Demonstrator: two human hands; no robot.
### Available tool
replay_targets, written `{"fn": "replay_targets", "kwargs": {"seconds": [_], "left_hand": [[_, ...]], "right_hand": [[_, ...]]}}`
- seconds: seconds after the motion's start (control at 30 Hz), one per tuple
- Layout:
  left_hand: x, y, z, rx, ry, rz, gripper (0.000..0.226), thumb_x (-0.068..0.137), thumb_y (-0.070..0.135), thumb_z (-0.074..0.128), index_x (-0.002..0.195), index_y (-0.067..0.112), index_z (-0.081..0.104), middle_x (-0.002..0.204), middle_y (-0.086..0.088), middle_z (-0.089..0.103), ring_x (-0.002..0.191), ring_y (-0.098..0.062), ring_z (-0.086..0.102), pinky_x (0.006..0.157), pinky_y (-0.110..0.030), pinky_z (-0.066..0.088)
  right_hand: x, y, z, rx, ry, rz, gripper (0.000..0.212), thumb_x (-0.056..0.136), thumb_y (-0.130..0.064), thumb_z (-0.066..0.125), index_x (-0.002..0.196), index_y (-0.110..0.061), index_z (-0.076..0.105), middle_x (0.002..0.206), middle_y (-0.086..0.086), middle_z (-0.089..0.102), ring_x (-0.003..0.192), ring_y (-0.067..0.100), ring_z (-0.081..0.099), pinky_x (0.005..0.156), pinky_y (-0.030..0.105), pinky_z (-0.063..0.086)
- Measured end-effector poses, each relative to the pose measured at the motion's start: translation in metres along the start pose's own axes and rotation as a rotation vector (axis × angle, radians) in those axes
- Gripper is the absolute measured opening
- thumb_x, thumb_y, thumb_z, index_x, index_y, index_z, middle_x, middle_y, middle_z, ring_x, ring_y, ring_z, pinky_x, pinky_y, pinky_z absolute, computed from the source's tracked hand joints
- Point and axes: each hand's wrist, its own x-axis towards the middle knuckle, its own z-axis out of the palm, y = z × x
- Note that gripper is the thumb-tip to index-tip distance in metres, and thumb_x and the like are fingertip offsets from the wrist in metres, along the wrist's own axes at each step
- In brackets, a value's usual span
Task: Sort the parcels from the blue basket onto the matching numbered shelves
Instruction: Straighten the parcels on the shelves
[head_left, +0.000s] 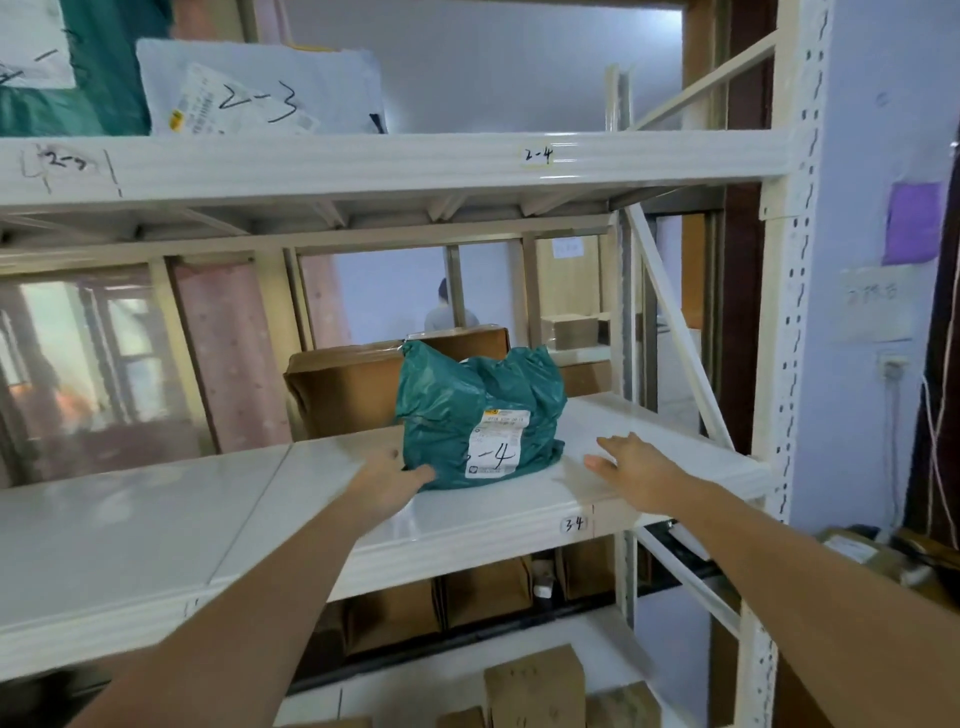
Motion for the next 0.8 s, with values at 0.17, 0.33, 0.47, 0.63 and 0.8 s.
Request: {"fn": "replay_targets", "kwargs": {"seconds": [0.17,0.33,0.47,0.63,0.8], "left_hand": [[-0.039,-0.019,-0.020,0.496,-0.144,0.006,0.079,0.090,0.076,0.047,0.152,0.026,0.043,0.157,-0.009,0.042,0.145,-0.030,0.038,0.115,-0.041,0.033],[-0.075,-0.039,-0.035,0.389,-0.114,0.013,0.086,0.090,0.076,0.048,0.158,0.026,0.029,0.166,0.003,0.027,0.150,-0.020,0.029,0.122,-0.039,0.021],[-0.100,-0.054,-0.049,0.503,-0.112,0.015,0.086,0.090,0.077,0.045,0.159,0.029,0.027,0.167,0.006,0.024,0.151,-0.018,0.027,0.123,-0.039,0.021],[-0.150,-0.074,-0.078,0.572,-0.103,0.041,0.083,0.093,0.073,0.046,0.160,0.030,0.023,0.168,0.006,0.019,0.152,-0.019,0.024,0.124,-0.041,0.019],[-0.211,-0.121,-0.148,0.557,-0.048,0.007,0.070,0.095,0.064,0.053,0.152,0.026,0.039,0.157,0.004,0.041,0.138,-0.019,0.044,0.114,-0.036,0.034]], "right_hand": [[-0.022,0.001,0.000,-0.195,-0.065,-0.016,0.070,0.104,-0.058,0.027,0.160,-0.016,0.021,0.167,0.011,0.015,0.155,0.030,0.003,0.123,0.043,0.008],[-0.038,-0.011,0.002,-0.266,-0.086,-0.087,0.064,0.106,-0.054,0.025,0.159,-0.017,0.024,0.166,0.012,0.018,0.154,0.029,0.008,0.123,0.039,0.011],[-0.058,-0.028,0.003,-0.253,-0.117,-0.121,0.063,0.106,-0.051,0.026,0.158,-0.015,0.026,0.164,0.013,0.023,0.153,0.030,0.013,0.122,0.038,0.014],[-0.086,-0.082,0.013,-0.178,-0.120,-0.196,0.060,0.106,-0.050,0.030,0.156,-0.016,0.032,0.163,0.008,0.030,0.152,0.027,0.019,0.122,0.036,0.018],[-0.113,-0.182,0.053,-0.108,-0.118,-0.346,0.056,0.106,-0.049,0.034,0.154,-0.020,0.038,0.160,0.007,0.036,0.149,0.025,0.026,0.120,0.040,0.025]]}}
